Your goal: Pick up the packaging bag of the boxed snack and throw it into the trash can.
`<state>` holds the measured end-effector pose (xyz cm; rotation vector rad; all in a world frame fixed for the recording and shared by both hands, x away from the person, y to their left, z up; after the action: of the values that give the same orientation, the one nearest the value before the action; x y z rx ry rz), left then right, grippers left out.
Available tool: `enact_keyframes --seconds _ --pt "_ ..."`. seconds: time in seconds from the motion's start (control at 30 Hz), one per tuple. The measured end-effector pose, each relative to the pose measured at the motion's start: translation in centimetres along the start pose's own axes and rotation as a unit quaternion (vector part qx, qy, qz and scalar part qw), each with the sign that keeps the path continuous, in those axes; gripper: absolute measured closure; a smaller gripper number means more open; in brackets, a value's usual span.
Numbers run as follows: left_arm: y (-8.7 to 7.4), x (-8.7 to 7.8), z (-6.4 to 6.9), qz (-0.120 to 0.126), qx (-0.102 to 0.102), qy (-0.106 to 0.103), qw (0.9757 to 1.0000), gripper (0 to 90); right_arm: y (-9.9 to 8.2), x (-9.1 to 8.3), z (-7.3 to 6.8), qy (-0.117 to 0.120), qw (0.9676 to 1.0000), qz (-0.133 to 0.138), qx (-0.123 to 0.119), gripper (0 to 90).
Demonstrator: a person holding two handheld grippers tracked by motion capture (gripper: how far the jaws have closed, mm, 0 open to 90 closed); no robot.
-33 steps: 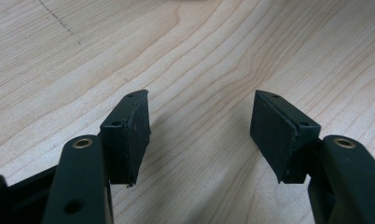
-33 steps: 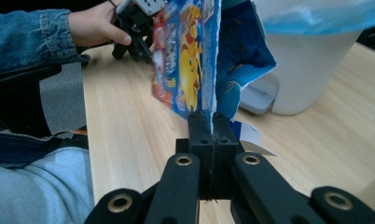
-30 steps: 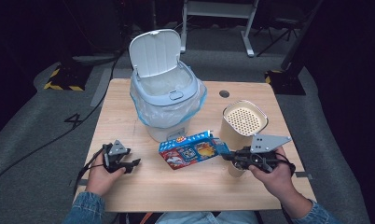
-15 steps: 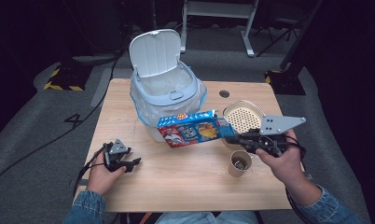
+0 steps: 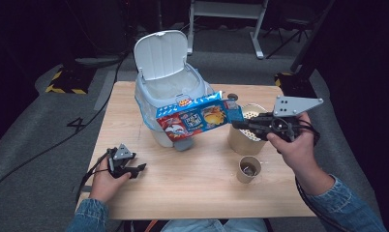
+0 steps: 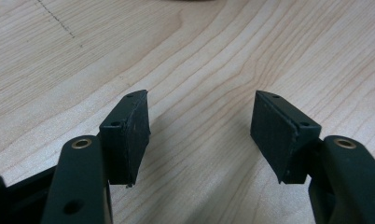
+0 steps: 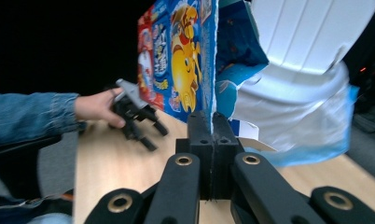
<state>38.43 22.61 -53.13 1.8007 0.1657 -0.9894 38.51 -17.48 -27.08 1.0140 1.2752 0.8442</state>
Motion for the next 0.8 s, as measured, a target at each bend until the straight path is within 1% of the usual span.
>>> enact_keyframes --seconds 0.07,0.17,0.27,0.33,0.47,0.67,0.8 --pt "0.0 0.0 0.0 0.0 0.0 0.0 1.0 37.8 0.6 0.0 0.5 -0.007 1.0 0.005 -0.004 90.0" --pt "0.0 0.0 0.0 0.0 0.0 0.0 1.0 37.8 1.4 0.2 1.4 -0.011 0.9998 0.013 -0.012 90.0" --pt "0.0 0.0 0.0 0.0 0.001 0.001 1.0 37.8 2.1 0.3 2.4 -0.015 0.9995 0.024 -0.012 90.0" --pt "0.0 0.0 0.0 0.0 0.001 0.001 1.0 37.7 2.5 0.5 3.2 -0.02 0.9993 0.03 -0.008 90.0" --pt "0.0 0.0 0.0 0.0 0.001 0.001 1.0 37.8 3.2 0.9 4.7 -0.042 0.9986 0.03 -0.012 90.0" --pt "0.0 0.0 0.0 0.0 0.0 0.0 1.0 37.8 3.6 1.7 6.7 -0.072 0.9969 0.026 -0.02 90.0" --pt "0.0 0.0 0.0 0.0 0.0 0.0 1.0 37.8 3.6 2.2 7.9 -0.085 0.996 0.019 -0.02 90.0"
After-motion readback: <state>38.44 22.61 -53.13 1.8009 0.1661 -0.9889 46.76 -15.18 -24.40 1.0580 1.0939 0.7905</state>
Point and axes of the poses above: each handheld gripper's, and its own axes: x roughly forward along the jaws, y roughly out of its top, z roughly to its right, the point moved 4 cm from there along x, roughly forward along the jaws, and after that the axes turned 12 degrees about y, right-handed, at the moved point
